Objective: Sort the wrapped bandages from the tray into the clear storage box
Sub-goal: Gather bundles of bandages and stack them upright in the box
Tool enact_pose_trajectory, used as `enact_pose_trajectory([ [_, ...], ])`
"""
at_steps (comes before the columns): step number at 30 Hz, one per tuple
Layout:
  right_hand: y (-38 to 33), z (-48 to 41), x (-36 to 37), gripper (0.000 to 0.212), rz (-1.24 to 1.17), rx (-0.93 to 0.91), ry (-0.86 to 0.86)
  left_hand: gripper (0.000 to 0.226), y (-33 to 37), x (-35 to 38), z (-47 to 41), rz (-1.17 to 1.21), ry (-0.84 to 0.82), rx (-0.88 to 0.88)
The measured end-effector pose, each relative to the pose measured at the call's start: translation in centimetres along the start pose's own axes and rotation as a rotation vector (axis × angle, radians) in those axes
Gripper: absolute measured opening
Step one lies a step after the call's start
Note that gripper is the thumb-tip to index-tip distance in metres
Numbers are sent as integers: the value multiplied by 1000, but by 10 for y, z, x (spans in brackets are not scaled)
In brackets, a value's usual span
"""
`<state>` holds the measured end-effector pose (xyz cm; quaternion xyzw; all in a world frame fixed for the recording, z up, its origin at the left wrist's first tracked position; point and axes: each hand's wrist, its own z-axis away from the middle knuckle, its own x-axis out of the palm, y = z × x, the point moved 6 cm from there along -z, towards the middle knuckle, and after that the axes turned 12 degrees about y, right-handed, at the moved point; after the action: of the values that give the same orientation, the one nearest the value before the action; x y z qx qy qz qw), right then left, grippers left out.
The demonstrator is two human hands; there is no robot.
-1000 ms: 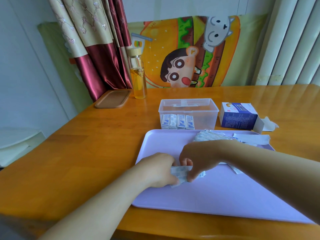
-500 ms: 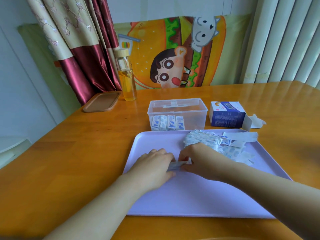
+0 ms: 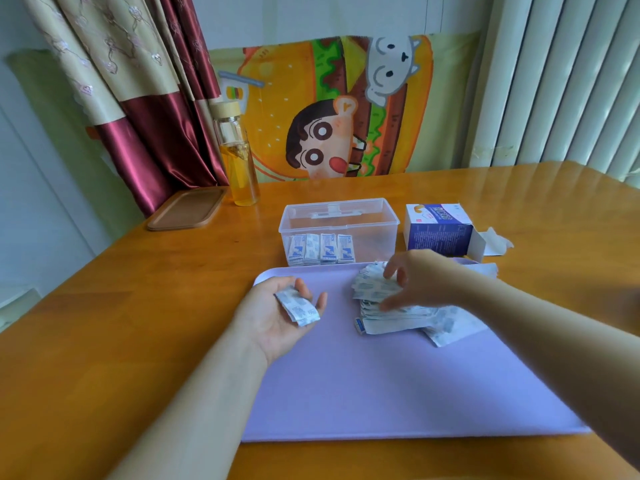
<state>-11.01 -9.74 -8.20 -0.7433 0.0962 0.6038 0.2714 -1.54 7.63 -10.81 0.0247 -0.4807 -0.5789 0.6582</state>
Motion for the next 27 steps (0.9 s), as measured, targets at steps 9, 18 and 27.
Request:
enact_pose_trajectory([
  [9, 11, -5, 0, 27, -132, 132, -8, 27, -17, -11, 0, 199, 56, -85],
  [18, 7, 15, -5, 20, -775, 241, -1, 10, -38, 10, 6, -74, -84, -52],
  [27, -26, 32, 33, 44, -1089, 238, -100, 8, -39, 18, 7, -326, -67, 263],
])
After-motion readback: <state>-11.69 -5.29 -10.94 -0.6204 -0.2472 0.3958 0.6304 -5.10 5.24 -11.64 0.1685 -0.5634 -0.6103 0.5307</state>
